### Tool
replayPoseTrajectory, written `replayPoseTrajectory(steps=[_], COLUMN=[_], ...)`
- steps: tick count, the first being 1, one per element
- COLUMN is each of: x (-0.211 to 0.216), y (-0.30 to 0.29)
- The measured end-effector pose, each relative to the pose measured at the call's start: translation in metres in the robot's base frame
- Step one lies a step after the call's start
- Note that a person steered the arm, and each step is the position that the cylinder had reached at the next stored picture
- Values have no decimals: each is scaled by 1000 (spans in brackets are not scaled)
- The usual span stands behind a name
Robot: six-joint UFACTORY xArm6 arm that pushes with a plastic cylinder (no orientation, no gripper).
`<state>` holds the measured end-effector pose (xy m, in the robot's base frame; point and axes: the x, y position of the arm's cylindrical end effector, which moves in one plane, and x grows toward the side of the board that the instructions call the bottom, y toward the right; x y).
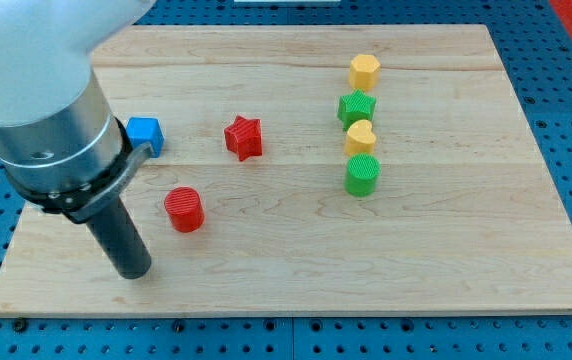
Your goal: Move the red circle to the right of the blue cube
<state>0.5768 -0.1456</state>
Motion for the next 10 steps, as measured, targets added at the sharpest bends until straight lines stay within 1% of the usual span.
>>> replayPoseTrajectory(steps=[2, 3, 4, 5, 6, 7, 8, 9, 10], x=[1, 24, 40, 20, -22, -51, -16, -42, -65], y=[7, 8, 23, 60, 65, 65, 76, 33, 30])
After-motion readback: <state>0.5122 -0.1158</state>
